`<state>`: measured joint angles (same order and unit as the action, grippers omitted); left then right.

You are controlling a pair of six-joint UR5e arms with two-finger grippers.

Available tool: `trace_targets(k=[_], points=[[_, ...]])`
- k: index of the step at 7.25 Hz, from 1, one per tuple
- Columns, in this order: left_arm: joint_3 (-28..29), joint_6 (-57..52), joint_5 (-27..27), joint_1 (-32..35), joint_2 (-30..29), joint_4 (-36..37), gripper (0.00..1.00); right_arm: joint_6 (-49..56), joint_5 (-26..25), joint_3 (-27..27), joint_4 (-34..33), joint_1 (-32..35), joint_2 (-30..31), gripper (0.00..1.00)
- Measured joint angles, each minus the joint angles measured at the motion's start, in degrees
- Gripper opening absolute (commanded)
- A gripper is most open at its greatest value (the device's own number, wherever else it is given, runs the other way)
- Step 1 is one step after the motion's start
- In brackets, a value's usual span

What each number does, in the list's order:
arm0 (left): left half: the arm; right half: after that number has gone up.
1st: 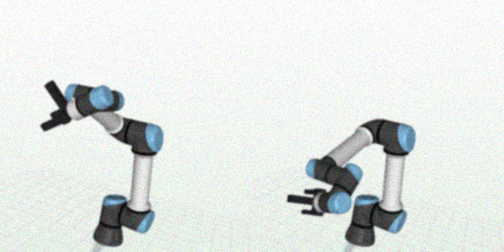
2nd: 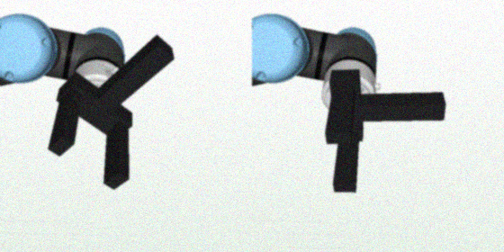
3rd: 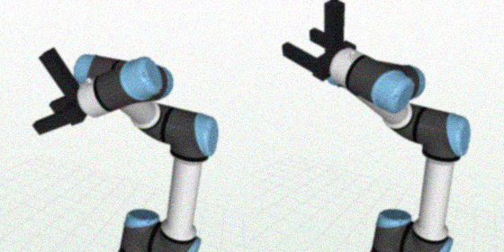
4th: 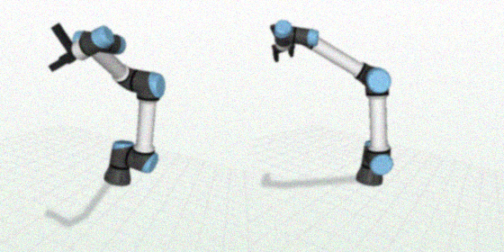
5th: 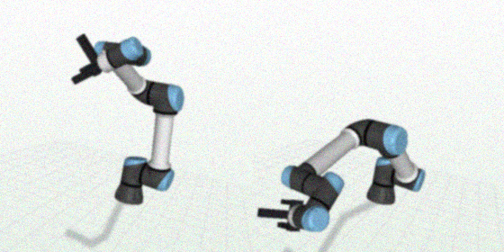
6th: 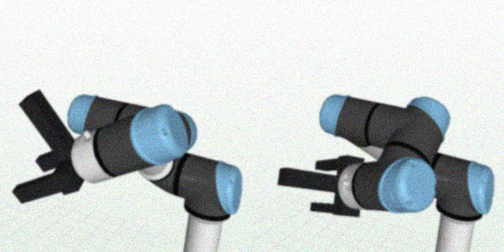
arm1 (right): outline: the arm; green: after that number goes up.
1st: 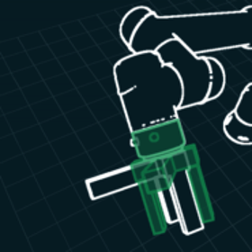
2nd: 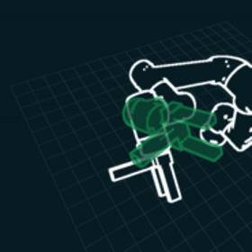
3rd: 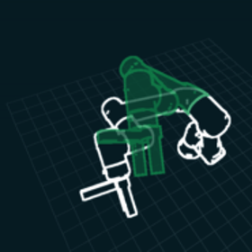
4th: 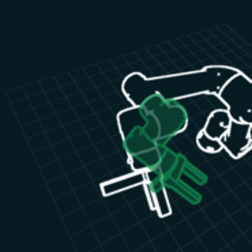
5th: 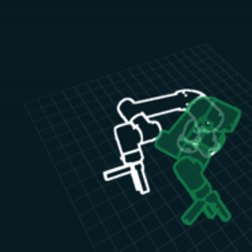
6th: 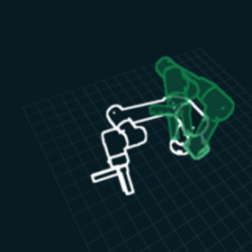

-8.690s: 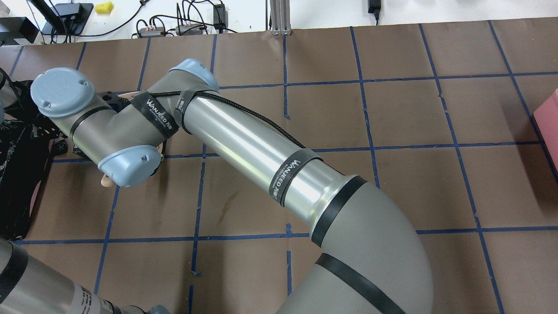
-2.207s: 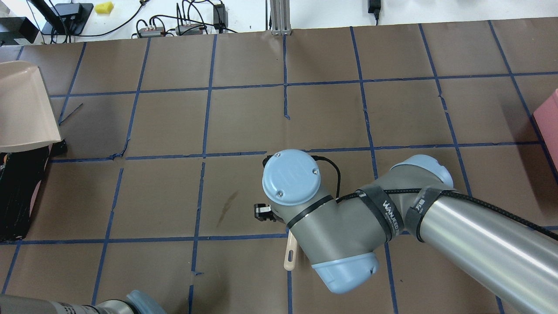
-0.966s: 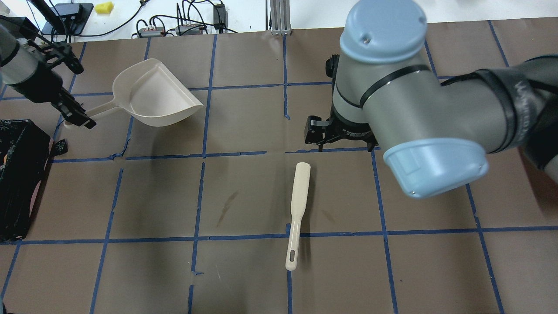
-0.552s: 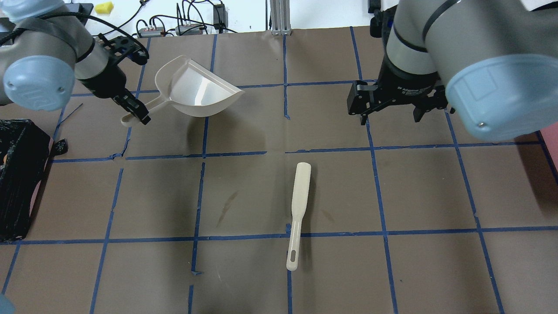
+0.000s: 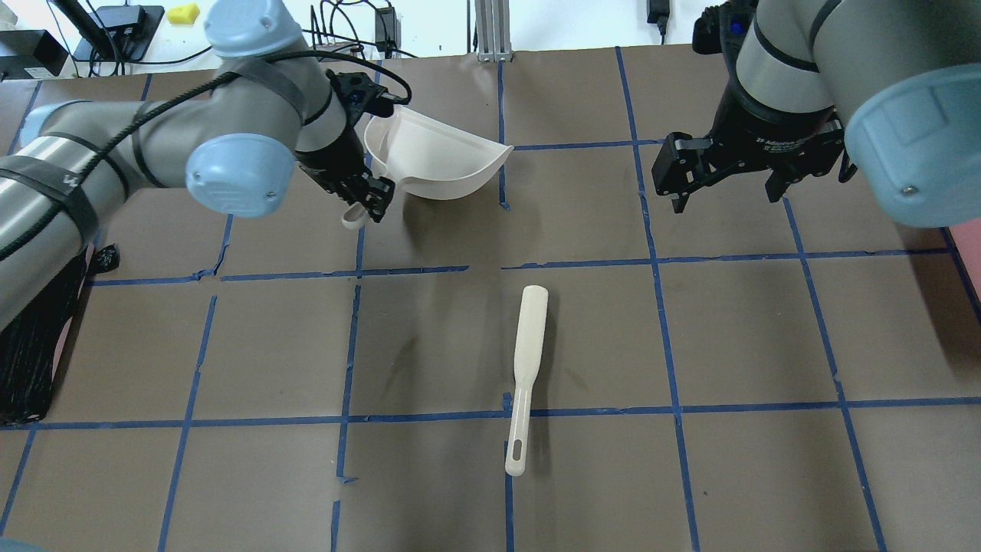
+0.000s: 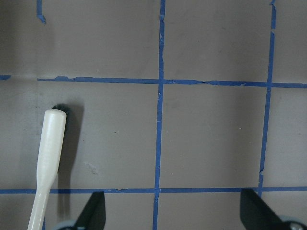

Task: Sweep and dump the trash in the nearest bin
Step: 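Carry the empty dustpan to table center with left gripper while right gripper rises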

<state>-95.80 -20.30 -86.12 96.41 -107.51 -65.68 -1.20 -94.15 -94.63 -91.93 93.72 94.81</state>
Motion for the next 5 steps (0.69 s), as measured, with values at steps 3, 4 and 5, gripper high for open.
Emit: trace_targets(k=[3, 4, 5], points=[[0.20, 15.22, -0.17, 8.85, -4.74, 7.26, 0.00, 2.23, -0.04, -0.33, 0.37, -0.34, -0.08, 1.00], [0.32, 17.99, -0.21, 10.62, -6.03, 8.94, 0.01, 2.88, 0.06, -0.38, 0.39, -0.36, -0.14, 1.00], [0.45, 20.56, -0.23, 11.82, -6.99, 10.09, 0.01, 3.19, 0.55, -0.74, 0.38, -0.37, -0.05, 1.00]])
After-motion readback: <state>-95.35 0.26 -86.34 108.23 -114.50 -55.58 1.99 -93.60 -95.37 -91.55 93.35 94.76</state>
